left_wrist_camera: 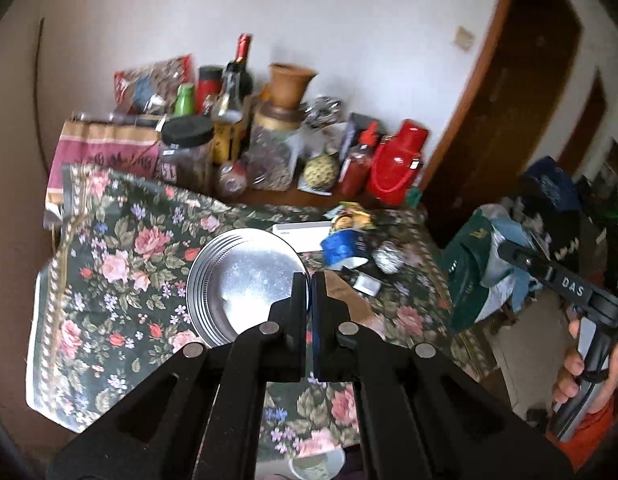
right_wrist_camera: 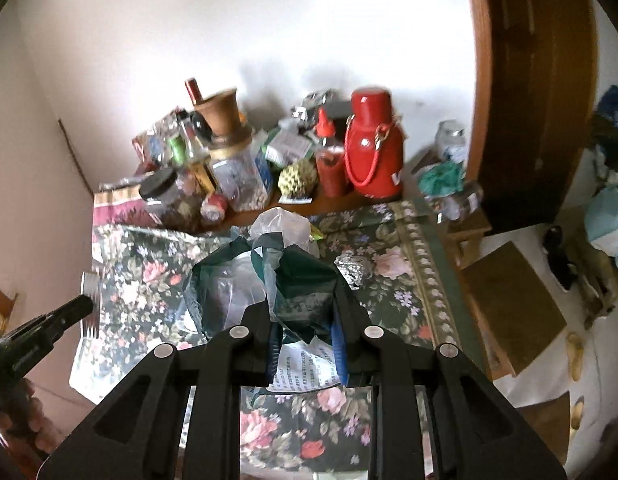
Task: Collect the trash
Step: 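Grasp the silver tin lid with the left tool while the right tool grasps the green bag, then carry the lid and bag down toward the white bucket with both tools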
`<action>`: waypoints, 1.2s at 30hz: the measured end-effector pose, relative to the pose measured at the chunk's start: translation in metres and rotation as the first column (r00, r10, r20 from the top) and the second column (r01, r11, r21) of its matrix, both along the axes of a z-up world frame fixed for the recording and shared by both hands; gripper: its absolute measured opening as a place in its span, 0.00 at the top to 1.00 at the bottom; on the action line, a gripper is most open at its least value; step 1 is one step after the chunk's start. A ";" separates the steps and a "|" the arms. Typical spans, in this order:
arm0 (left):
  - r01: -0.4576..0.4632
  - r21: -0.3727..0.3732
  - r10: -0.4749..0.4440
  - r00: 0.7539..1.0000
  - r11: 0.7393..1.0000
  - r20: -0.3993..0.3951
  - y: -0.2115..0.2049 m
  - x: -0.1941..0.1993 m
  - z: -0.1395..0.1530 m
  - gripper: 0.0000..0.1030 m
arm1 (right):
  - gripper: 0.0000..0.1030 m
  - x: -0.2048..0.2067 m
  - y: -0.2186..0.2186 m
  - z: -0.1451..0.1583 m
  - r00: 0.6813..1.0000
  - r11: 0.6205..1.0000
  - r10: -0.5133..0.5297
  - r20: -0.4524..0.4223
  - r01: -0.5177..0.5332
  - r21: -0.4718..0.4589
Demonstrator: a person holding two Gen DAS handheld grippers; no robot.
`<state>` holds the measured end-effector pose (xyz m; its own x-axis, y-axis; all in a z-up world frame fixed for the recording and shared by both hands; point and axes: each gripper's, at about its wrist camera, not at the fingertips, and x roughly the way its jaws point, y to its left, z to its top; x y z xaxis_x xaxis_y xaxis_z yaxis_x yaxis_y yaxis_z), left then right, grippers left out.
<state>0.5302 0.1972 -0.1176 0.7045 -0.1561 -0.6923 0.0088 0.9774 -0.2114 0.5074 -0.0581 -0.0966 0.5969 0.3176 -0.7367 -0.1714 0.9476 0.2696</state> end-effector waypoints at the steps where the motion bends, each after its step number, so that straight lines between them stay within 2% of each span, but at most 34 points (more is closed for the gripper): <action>1: 0.014 0.007 -0.014 1.000 1.000 0.010 -0.002 -0.008 0.005 0.99 | 0.81 -0.011 0.001 0.006 1.000 1.000 -0.014 0.013 0.014 0.001; 7: 0.082 0.007 -0.083 0.995 0.997 0.055 -0.013 -0.055 0.027 0.99 | 0.81 -0.054 -0.001 0.031 0.998 0.999 -0.043 0.054 0.043 0.000; 13: 0.101 0.002 -0.101 0.992 0.995 0.079 -0.035 -0.095 0.040 0.99 | 0.81 -0.095 -0.012 0.045 0.997 0.999 -0.034 0.062 0.035 -0.005; 20: 0.081 -0.002 -0.080 0.993 0.997 0.090 -0.075 -0.142 0.048 0.99 | 0.81 -0.132 -0.035 0.049 0.997 1.000 0.014 0.072 -0.016 0.015; 25: 0.045 0.026 -0.048 0.995 0.999 0.088 -0.118 -0.180 0.049 0.99 | 0.81 -0.165 -0.064 0.049 0.995 0.998 0.062 0.080 -0.064 0.025; 30: 0.015 0.007 -0.015 0.998 1.000 0.064 -0.160 -0.219 0.048 0.99 | 0.81 -0.207 -0.106 0.048 0.994 0.995 0.097 0.053 -0.098 0.014; 36: -0.007 -0.024 0.008 0.999 1.000 0.038 -0.197 -0.262 0.044 0.99 | 0.81 -0.235 -0.134 0.040 0.991 0.991 0.135 0.017 -0.135 -0.005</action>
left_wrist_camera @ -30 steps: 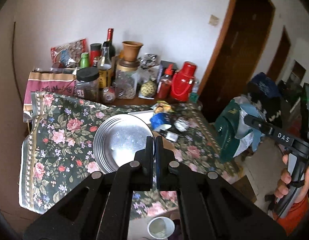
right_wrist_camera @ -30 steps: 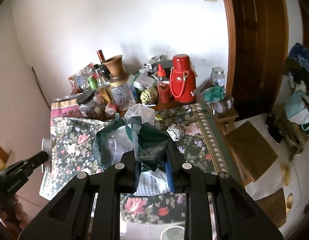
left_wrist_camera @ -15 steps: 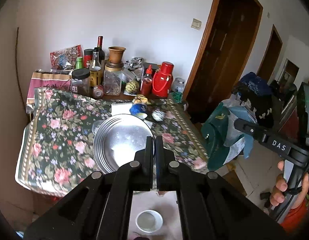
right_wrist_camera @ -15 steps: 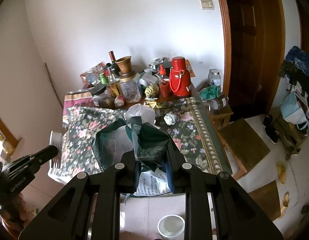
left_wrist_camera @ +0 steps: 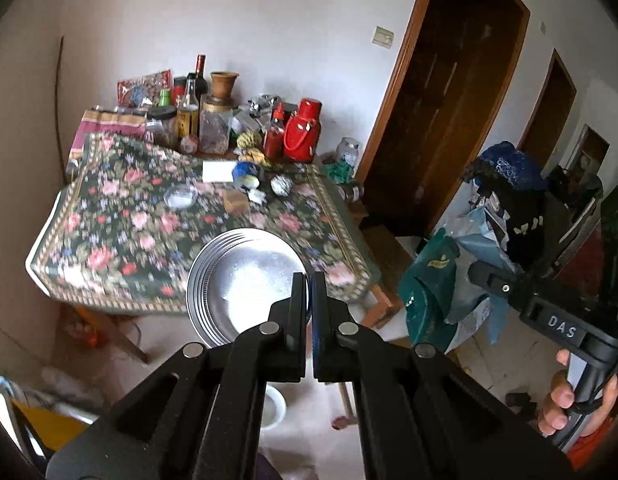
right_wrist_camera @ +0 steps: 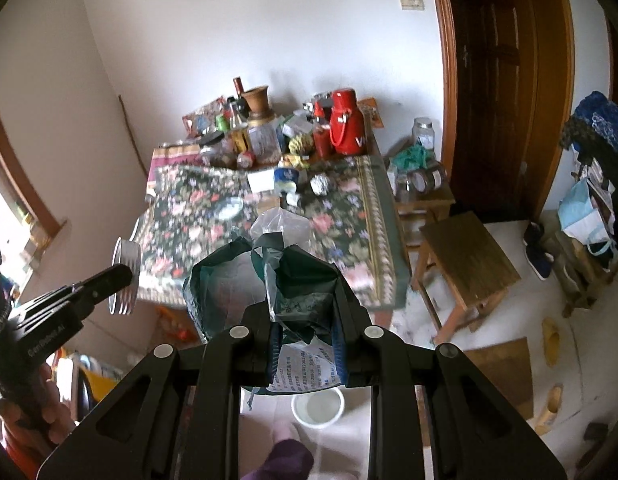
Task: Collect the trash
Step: 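Carry the lid and bag down toward the white bucket with both tools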
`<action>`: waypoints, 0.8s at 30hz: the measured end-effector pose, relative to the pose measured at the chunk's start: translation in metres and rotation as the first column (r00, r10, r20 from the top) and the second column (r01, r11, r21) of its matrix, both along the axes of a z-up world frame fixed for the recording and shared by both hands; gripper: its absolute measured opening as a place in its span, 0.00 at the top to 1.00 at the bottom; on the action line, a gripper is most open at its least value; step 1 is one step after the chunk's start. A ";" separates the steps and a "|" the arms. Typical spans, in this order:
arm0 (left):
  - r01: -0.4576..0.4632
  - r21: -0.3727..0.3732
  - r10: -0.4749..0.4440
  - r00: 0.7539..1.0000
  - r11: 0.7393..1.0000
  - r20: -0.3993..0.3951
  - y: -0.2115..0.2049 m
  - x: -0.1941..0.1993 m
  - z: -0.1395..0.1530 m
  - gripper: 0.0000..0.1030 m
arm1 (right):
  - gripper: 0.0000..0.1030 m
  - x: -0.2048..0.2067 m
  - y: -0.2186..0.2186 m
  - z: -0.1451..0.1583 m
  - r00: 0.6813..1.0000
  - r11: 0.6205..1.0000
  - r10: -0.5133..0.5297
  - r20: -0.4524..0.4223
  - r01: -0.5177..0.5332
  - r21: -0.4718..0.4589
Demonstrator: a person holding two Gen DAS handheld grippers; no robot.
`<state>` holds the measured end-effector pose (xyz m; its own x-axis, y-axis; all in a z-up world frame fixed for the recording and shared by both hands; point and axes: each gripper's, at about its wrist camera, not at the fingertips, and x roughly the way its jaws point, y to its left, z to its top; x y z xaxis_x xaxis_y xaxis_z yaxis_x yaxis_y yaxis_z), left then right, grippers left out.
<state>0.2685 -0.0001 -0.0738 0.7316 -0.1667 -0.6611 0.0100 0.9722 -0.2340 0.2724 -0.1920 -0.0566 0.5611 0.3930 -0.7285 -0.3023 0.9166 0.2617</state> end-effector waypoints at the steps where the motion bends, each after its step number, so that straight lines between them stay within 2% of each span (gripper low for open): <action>1: -0.003 -0.001 0.003 1.000 1.000 -0.010 -0.004 -0.005 -0.002 0.99 | 0.81 -0.004 -0.003 -0.003 1.000 1.000 0.006 -0.007 -0.006 -0.005; 6: -0.001 -0.001 0.000 0.997 1.000 -0.071 -0.017 -0.022 -0.017 0.99 | 0.81 -0.012 -0.010 -0.021 0.998 0.999 0.035 -0.061 -0.036 -0.010; 11: 0.002 -0.021 -0.005 0.990 1.000 -0.142 -0.017 -0.025 -0.047 0.99 | 0.81 -0.011 -0.007 -0.054 0.990 0.998 0.056 -0.130 -0.059 -0.017; 19: 0.019 -0.073 -0.039 0.959 0.997 -0.281 -0.002 -0.003 -0.133 0.99 | 0.81 0.003 0.017 -0.126 0.970 0.997 0.062 -0.236 -0.073 -0.038; 24: 0.017 -0.102 -0.052 0.937 0.995 -0.345 0.011 0.015 -0.197 0.99 | 0.81 0.015 0.040 -0.194 0.954 0.995 0.047 -0.295 -0.071 -0.072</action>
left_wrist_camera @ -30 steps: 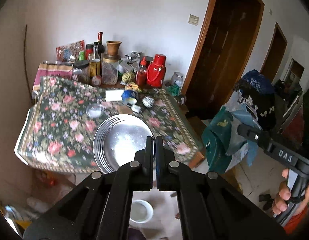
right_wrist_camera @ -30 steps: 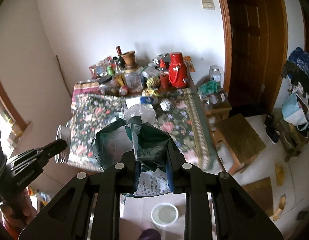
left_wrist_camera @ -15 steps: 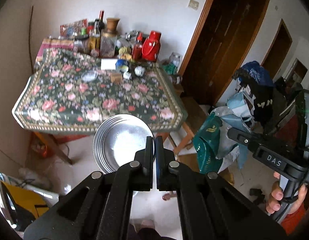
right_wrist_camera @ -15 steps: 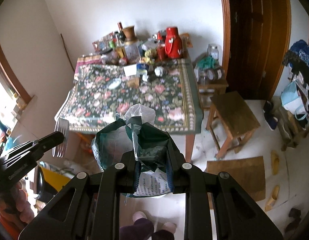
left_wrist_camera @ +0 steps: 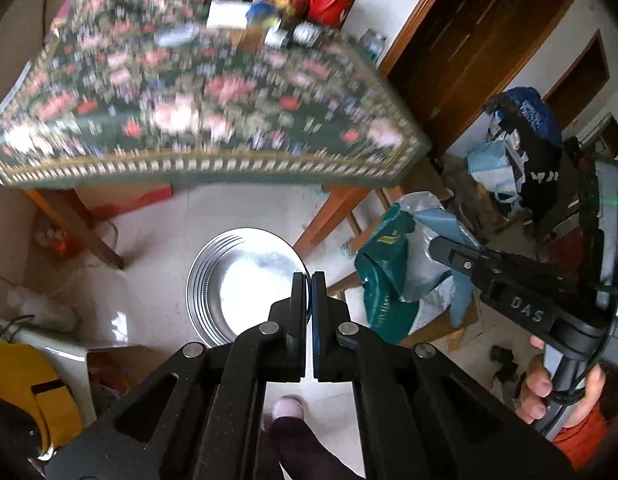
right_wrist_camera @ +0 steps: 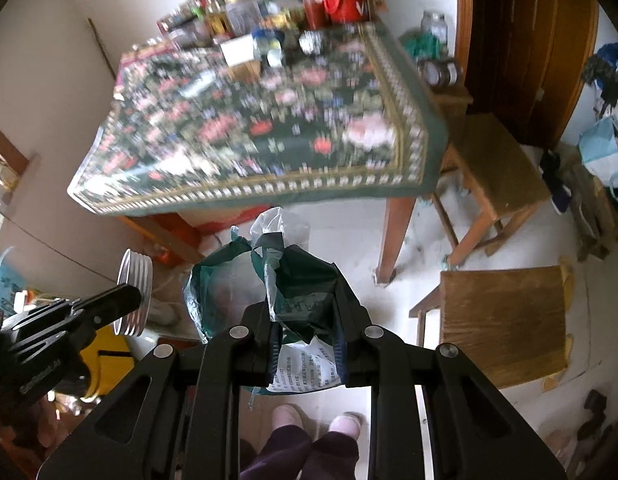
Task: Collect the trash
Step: 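Carry the lid and bag down toward the white bucket with both tools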
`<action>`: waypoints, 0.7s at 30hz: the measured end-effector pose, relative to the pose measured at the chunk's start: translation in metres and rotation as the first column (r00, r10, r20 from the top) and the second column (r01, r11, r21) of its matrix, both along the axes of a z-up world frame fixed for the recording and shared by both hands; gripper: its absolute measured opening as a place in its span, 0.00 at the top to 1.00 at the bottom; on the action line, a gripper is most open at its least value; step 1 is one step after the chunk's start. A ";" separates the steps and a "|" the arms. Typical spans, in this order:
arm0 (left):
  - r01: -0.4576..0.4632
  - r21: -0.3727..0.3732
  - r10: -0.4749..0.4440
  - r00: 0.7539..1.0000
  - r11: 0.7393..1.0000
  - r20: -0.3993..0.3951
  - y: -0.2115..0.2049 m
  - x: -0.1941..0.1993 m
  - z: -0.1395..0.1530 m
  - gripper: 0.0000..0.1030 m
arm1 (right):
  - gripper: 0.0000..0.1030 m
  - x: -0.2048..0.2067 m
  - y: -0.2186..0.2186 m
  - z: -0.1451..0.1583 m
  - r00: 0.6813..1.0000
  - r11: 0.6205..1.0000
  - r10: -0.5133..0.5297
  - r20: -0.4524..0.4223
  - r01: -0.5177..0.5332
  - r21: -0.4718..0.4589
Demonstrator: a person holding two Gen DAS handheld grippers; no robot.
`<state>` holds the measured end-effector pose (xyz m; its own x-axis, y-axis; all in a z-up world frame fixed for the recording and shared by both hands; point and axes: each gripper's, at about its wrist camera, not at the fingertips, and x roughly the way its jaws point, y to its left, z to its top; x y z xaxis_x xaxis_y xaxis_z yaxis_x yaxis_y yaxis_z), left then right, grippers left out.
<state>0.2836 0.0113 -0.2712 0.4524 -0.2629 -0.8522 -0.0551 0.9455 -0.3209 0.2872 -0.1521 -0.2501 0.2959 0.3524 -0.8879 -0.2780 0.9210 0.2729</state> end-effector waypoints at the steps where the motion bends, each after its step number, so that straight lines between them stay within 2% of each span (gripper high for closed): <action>1: 0.002 -0.002 -0.002 1.000 1.000 -0.012 0.003 0.004 -0.012 0.99 | 0.81 0.001 0.003 -0.011 1.000 1.000 -0.002 -0.011 0.002 -0.005; 8: 0.016 -0.008 -0.017 0.996 1.000 -0.092 0.027 0.030 -0.120 0.99 | 0.81 0.009 0.024 -0.124 0.993 0.998 -0.016 -0.119 0.010 -0.058; 12: 0.004 -0.038 -0.010 0.990 0.999 -0.142 0.040 0.039 -0.189 0.99 | 0.81 0.010 0.033 -0.198 0.984 0.997 -0.011 -0.179 -0.004 -0.081; 21: -0.005 -0.084 -0.016 0.970 0.996 -0.242 0.052 0.043 -0.327 0.99 | 0.81 0.017 0.072 -0.334 0.967 0.991 0.046 -0.249 -0.075 -0.107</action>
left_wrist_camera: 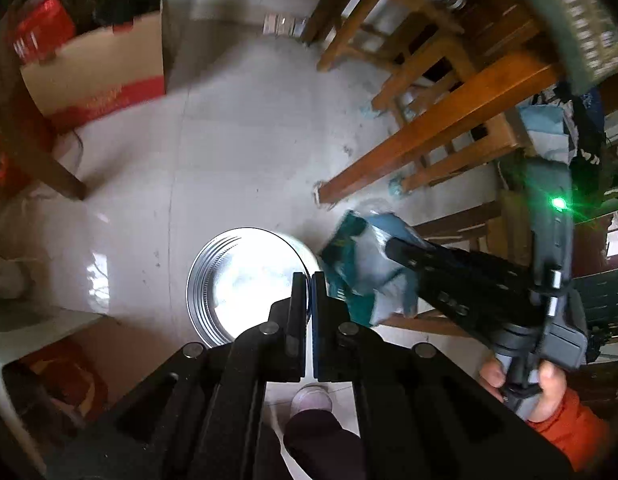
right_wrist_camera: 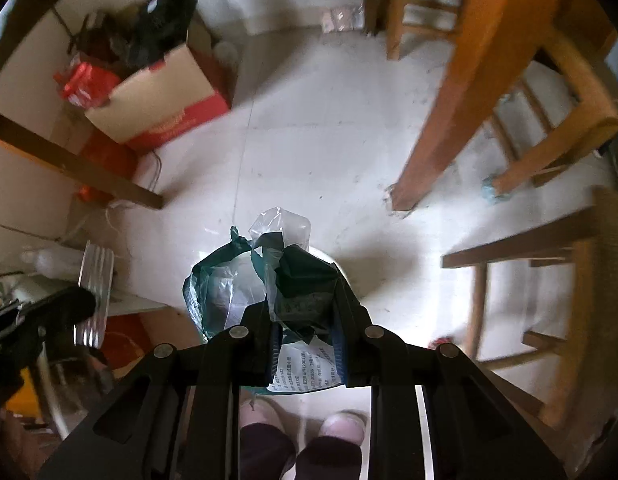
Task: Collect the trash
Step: 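Carry the lid and bag down toward the white bucket with both tools, then open both tools to drop the lid and bag into the bucket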
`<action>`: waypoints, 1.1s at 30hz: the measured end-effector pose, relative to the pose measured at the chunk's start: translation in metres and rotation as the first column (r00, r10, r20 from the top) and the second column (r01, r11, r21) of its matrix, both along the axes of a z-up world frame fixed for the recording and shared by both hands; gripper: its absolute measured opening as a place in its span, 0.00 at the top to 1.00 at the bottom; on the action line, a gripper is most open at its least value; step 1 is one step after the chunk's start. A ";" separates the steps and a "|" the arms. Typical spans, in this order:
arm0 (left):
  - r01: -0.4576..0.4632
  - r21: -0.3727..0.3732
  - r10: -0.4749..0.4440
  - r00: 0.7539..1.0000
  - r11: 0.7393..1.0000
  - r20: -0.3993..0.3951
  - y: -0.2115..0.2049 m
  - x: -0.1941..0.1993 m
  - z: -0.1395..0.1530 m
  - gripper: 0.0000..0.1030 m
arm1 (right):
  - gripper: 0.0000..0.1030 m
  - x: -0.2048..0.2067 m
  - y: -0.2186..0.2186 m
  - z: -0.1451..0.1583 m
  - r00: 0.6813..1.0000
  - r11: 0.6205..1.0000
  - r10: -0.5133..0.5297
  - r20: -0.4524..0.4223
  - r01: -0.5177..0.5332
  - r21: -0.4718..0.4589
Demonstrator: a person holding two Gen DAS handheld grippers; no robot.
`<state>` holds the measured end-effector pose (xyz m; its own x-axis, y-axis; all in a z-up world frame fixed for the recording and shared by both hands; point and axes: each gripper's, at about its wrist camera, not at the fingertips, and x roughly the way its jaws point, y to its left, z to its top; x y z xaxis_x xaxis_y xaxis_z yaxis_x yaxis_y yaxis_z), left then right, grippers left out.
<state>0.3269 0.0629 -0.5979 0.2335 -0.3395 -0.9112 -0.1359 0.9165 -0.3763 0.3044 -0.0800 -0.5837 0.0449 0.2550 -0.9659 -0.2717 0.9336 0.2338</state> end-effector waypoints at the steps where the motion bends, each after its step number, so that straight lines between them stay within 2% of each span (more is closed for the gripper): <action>1: 0.000 -0.004 0.000 1.000 1.000 -0.012 0.000 0.003 -0.012 0.99 | 0.81 0.001 0.005 -0.006 1.000 1.000 0.005 -0.008 -0.005 0.000; 3: -0.003 -0.012 0.003 0.999 1.000 -0.035 0.000 0.005 -0.035 0.99 | 0.81 0.000 0.012 -0.035 0.999 1.000 0.018 -0.042 -0.018 0.005; 6: -0.019 -0.045 0.016 0.997 0.999 -0.071 -0.001 0.007 -0.067 0.99 | 0.78 -0.001 0.016 -0.060 0.995 0.999 0.037 -0.096 -0.036 0.007; 8: -0.028 -0.071 0.021 0.995 0.997 -0.093 -0.003 0.007 -0.085 0.99 | 0.71 -0.002 0.016 -0.070 0.992 0.999 0.037 -0.118 -0.036 0.011; 12: -0.031 -0.095 0.019 0.992 0.995 -0.125 -0.008 0.010 -0.108 0.99 | 0.41 -0.003 0.012 -0.083 0.986 1.000 0.015 -0.169 -0.011 0.022; 16: -0.025 -0.119 0.006 0.988 0.993 -0.154 -0.012 0.014 -0.126 0.99 | 0.40 0.000 0.002 -0.087 0.984 1.000 0.003 -0.179 -0.004 -0.006; 22: 0.015 -0.098 -0.032 0.982 0.995 -0.184 -0.027 0.018 -0.130 0.96 | 0.40 0.001 -0.012 -0.067 0.986 0.999 -0.014 -0.168 0.009 -0.030; 24: 0.013 -0.080 -0.029 0.979 0.997 -0.201 -0.026 0.017 -0.131 0.77 | 0.40 0.000 -0.016 -0.055 0.986 0.999 -0.013 -0.163 0.007 -0.038; 26: 0.006 -0.046 -0.015 0.979 0.999 -0.201 -0.026 0.018 -0.128 0.69 | 0.40 0.000 -0.015 -0.047 0.987 0.999 -0.013 -0.161 0.006 -0.041; 30: -0.013 -0.023 0.008 0.981 1.000 -0.193 -0.022 0.016 -0.106 0.69 | 0.40 0.003 -0.019 -0.020 0.989 0.999 -0.008 -0.146 0.002 -0.040; 31: -0.018 -0.019 0.014 0.981 1.000 -0.191 -0.020 0.016 -0.099 0.69 | 0.40 0.007 -0.016 -0.021 0.990 0.999 -0.007 -0.144 0.002 -0.037; 33: -0.024 -0.010 0.022 0.982 1.000 -0.187 -0.017 0.014 -0.080 0.69 | 0.40 0.009 -0.018 0.002 0.991 1.000 -0.009 -0.133 0.005 -0.030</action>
